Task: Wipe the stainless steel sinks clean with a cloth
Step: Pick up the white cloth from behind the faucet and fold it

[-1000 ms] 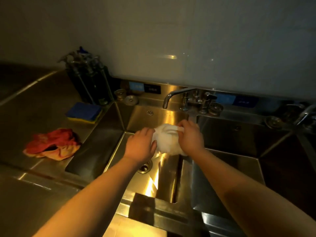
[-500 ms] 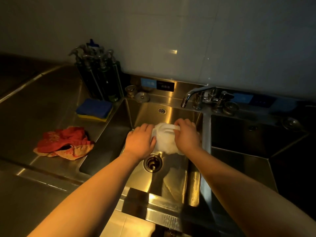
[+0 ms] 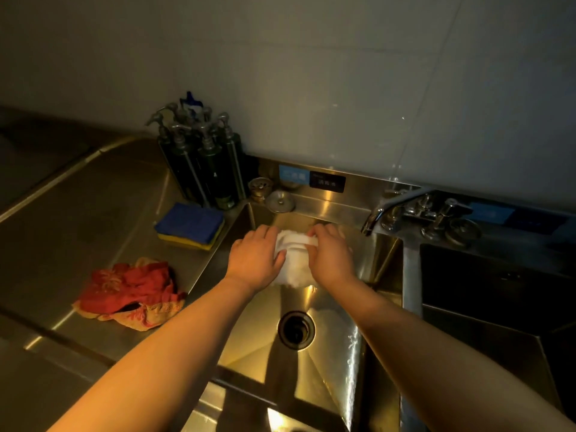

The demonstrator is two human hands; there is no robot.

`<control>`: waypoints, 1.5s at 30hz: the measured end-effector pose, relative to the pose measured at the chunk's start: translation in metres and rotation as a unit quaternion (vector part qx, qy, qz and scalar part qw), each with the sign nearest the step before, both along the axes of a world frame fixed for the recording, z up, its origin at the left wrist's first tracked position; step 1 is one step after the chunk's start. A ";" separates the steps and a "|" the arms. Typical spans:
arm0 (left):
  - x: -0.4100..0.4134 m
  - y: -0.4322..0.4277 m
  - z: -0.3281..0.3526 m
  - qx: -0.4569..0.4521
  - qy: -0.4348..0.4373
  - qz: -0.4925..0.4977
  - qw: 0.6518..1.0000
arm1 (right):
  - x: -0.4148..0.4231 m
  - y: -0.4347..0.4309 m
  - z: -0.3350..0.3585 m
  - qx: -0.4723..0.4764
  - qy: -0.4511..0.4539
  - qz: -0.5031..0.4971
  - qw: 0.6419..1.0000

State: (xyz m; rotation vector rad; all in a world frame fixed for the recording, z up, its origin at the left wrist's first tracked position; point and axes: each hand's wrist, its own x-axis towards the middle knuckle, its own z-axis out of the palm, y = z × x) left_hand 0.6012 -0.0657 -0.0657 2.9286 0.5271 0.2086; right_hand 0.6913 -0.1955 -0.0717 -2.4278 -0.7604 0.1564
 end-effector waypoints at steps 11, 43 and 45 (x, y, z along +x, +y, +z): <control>0.023 0.077 0.008 -0.013 -0.028 -0.056 0.998 | 0.011 0.068 0.011 0.024 -0.024 -0.040 0.999; -0.022 0.305 0.018 -0.004 -0.034 -0.063 0.997 | -0.037 0.315 0.006 0.025 -0.067 -0.029 0.997; -0.019 0.307 0.013 -0.007 -0.030 -0.060 0.998 | -0.036 0.321 0.000 0.014 -0.062 -0.029 0.998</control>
